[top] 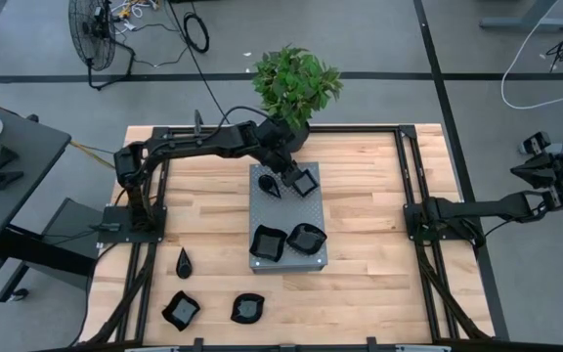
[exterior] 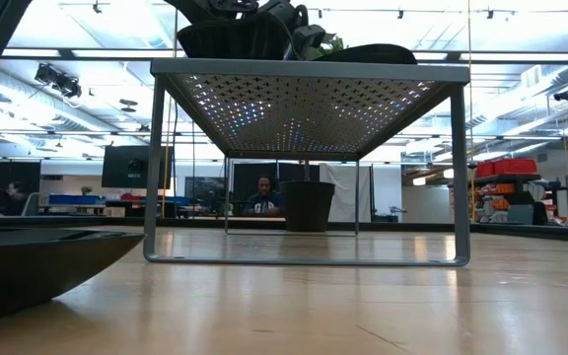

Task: Pick & Place Mini shaped plates
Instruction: Stack the black bowl on top of the black bowl on the shelf

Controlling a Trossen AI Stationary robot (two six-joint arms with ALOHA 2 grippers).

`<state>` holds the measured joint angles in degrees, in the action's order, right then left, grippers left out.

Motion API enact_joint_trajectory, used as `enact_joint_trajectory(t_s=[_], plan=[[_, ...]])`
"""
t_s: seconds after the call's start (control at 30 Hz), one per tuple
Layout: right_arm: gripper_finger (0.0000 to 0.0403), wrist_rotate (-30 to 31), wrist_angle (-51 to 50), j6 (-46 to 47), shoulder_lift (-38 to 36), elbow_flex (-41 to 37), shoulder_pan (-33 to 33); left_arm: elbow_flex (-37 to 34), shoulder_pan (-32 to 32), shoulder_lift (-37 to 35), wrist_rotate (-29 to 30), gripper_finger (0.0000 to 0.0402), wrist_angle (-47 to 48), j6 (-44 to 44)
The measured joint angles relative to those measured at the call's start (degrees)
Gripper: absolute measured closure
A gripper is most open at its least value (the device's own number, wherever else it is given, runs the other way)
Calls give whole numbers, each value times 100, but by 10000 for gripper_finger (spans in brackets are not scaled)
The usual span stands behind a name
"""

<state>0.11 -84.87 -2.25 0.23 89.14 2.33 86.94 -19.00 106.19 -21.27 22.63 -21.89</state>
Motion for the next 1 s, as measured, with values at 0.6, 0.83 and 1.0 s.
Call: enact_joint_trajectory(t_s=[0.6,0.83,1.0], plan=[[387,0,-3,1,0,-2,0,-2,-111,-194,38,316,313,265],[387,1,-5,1,0,-2,0,-2,-103,-428,70,316,723,364],[387,1,-5,1,0,0,0,-2,-96,-821,53,316,1396,490]])
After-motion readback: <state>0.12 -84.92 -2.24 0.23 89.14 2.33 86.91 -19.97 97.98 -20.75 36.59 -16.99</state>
